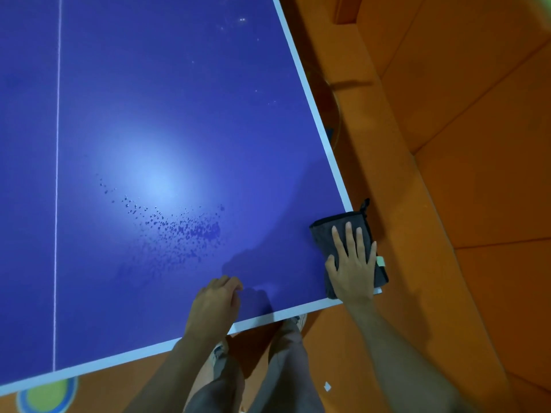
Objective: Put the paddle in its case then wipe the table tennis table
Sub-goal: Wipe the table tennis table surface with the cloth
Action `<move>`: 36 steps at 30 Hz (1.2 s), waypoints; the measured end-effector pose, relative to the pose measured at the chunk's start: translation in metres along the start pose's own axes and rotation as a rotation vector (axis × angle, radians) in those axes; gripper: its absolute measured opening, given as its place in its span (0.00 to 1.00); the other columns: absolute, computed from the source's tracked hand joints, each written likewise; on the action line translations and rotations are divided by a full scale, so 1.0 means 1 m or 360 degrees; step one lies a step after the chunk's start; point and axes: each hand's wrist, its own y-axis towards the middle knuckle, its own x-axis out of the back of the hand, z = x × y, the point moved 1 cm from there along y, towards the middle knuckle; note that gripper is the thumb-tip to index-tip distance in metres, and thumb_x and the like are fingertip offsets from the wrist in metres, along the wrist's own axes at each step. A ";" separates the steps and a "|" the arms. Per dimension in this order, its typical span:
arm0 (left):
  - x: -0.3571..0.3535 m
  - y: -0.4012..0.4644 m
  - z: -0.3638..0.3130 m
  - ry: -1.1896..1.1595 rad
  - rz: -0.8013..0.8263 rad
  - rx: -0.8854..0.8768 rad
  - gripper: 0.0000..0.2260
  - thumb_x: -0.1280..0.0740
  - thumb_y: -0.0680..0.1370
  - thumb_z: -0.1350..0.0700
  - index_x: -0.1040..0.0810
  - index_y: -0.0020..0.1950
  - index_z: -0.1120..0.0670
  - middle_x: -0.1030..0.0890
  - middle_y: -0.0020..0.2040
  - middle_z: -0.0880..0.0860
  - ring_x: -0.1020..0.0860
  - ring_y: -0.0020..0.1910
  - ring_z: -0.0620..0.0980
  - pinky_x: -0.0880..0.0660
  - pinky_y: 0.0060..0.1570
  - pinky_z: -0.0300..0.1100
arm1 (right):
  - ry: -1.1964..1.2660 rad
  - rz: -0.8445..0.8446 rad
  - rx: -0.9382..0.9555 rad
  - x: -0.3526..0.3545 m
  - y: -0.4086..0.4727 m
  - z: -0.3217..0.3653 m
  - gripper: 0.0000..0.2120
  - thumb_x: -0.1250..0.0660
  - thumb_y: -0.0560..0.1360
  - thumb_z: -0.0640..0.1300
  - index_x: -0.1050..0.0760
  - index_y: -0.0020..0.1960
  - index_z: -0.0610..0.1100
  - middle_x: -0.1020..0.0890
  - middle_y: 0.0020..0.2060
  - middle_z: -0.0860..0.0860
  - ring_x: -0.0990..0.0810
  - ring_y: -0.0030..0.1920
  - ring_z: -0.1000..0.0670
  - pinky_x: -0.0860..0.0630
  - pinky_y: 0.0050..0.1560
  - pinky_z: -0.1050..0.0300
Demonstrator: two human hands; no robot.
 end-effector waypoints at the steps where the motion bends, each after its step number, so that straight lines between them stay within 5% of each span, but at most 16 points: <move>1: 0.002 -0.003 0.008 -0.0007 -0.0005 -0.0004 0.06 0.32 0.79 0.61 0.19 0.52 0.52 0.19 0.46 0.49 0.21 0.44 0.55 0.24 0.38 0.51 | -0.0001 0.0001 -0.0021 0.000 -0.002 0.004 0.34 0.45 0.81 0.54 0.49 0.85 0.52 0.49 0.85 0.47 0.53 0.85 0.43 0.49 0.80 0.31; 10: 0.003 -0.046 0.080 0.0028 -0.0152 -0.0033 0.11 0.28 0.75 0.64 0.19 0.54 0.53 0.21 0.48 0.50 0.22 0.46 0.57 0.26 0.39 0.50 | 0.0022 -0.0005 -0.0139 -0.019 -0.057 0.120 0.31 0.47 0.84 0.58 0.47 0.85 0.53 0.47 0.85 0.47 0.50 0.84 0.42 0.50 0.80 0.29; 19: 0.002 -0.062 0.120 0.0154 -0.0347 0.0110 0.15 0.26 0.74 0.61 0.21 0.59 0.53 0.21 0.57 0.53 0.23 0.56 0.57 0.27 0.54 0.56 | 0.0060 0.0119 0.0123 -0.040 -0.099 0.278 0.30 0.51 0.87 0.63 0.55 0.85 0.57 0.54 0.85 0.49 0.56 0.85 0.44 0.52 0.81 0.30; 26: -0.007 -0.007 0.095 0.0172 -0.0624 0.0143 0.14 0.30 0.78 0.58 0.23 0.64 0.56 0.24 0.68 0.57 0.26 0.68 0.59 0.30 0.64 0.59 | 0.0142 0.0115 0.0380 -0.031 -0.069 0.225 0.28 0.46 0.86 0.60 0.45 0.84 0.58 0.49 0.85 0.52 0.52 0.85 0.47 0.48 0.80 0.33; 36: -0.041 0.047 0.092 0.0247 -0.0783 0.0381 0.21 0.48 0.87 0.47 0.31 0.77 0.53 0.36 0.80 0.57 0.37 0.79 0.58 0.47 0.75 0.64 | 0.0009 -0.0109 -0.0252 -0.011 0.034 0.041 0.31 0.48 0.84 0.63 0.45 0.84 0.55 0.47 0.85 0.50 0.49 0.84 0.46 0.50 0.81 0.32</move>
